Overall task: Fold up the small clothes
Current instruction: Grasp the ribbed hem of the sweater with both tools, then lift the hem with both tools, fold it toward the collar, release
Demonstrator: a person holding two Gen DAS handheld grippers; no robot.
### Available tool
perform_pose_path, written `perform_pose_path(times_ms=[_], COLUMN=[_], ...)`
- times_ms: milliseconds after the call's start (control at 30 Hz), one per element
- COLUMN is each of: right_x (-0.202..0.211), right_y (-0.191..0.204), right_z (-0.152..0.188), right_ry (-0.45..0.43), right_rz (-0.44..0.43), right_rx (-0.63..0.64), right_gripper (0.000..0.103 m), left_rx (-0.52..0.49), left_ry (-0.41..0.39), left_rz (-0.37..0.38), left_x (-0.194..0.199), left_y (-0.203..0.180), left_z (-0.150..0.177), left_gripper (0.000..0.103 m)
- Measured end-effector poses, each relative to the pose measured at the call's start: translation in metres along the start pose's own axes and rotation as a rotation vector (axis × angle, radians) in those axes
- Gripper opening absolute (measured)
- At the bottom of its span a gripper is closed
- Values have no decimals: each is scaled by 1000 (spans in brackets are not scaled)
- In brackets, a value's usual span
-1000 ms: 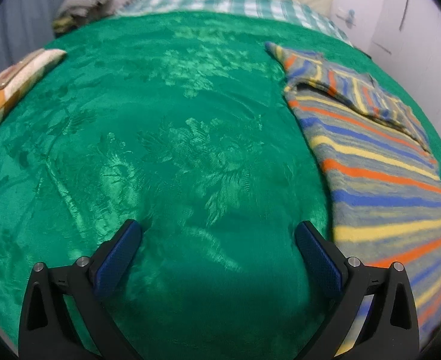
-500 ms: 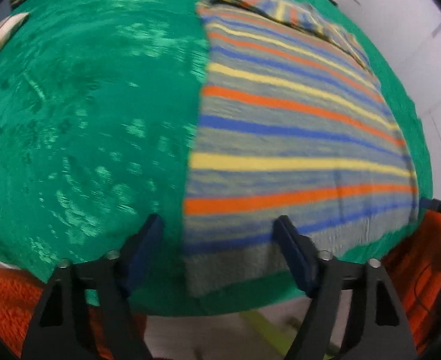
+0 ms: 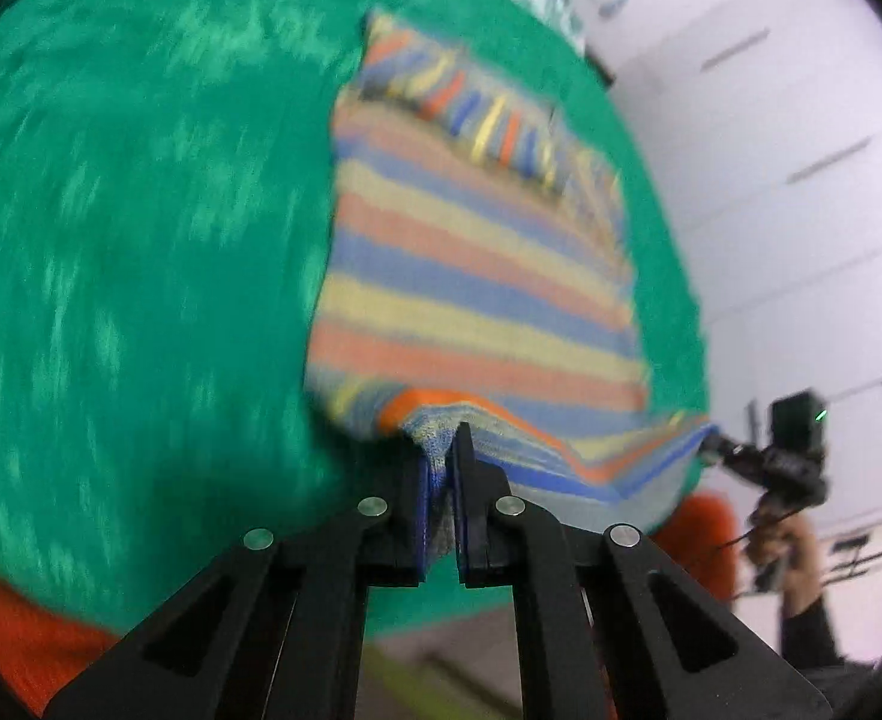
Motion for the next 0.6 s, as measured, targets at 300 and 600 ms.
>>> perform_pose_path(times_ms=[300,600], right_x=[-25,-82], right_y=[8,-22], right_z=[-185,-326], right_ry=[-207,-201], right_rz=[-13,-13], right_rx=[-9,-70], right_gripper=[6,7], left_rx=[38,61], left_ry=[-115,-115], left_rz=[-15,-83], left_x=[-56,-130], left_y=[24,47], left_z=[-197,-312], left_gripper=[4,9])
Point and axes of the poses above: each gripper's, at about its wrist camera, not at the fingertips, and x roughly against the way its jaws point, y to its left, z to its underside, the point moved 4 cm from there along -x, roughly the way its jaws point, and after that the axes turned 4 degrees about -x, right-handed, at the moved point
